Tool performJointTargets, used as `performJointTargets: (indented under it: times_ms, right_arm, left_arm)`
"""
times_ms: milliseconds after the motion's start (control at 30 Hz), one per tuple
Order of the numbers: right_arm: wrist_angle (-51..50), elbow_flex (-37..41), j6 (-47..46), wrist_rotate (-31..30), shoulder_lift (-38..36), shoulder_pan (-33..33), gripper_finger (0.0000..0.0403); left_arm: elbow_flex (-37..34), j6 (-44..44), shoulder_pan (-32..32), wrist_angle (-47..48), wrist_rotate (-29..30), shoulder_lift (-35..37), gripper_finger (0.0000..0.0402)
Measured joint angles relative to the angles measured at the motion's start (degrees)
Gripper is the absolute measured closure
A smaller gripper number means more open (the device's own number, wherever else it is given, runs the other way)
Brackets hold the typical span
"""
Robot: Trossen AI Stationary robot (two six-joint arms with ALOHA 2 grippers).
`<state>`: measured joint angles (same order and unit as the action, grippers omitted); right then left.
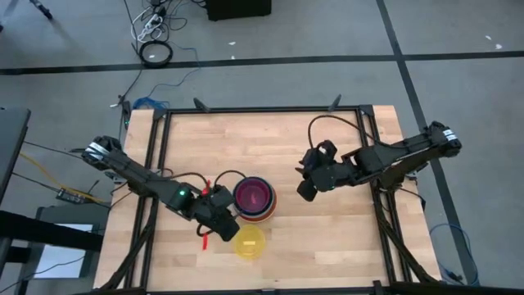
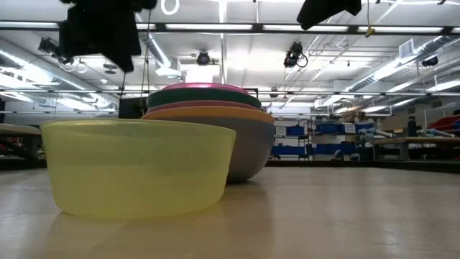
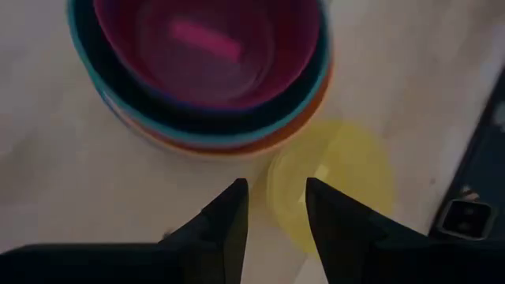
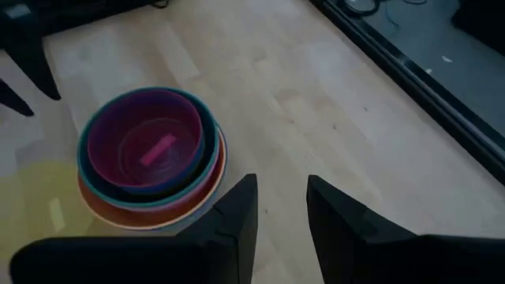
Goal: Nest bowls inside each other
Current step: Stack the light yellow bowl on top of the red bowl
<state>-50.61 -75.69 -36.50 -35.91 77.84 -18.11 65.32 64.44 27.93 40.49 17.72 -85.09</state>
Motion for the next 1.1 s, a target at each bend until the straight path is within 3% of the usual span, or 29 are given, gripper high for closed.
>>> performJointTargets:
  times_ms: [233, 600, 1100]
  right_arm:
    - [-0.73, 0.03, 0.05, 0.04, 2.03, -0.22, 0.0305]
    - [-0.61, 0.03, 0.03, 0.16, 2.64, -0.11, 0.0305]
    - [-0.37, 0.03, 0.01, 0.07, 2.64, 0.37, 0.0305]
  left_arm:
    - [0.00, 1.26, -0.13, -1.55, -6.18, -5.60, 0.0264]
    - [0.00, 3.59, -0.60, -0.64, -8.45, -6.87, 0.0264]
    - [0.02, 1.71, -0.56, -7.38, -11.42, -15.55, 0.0264]
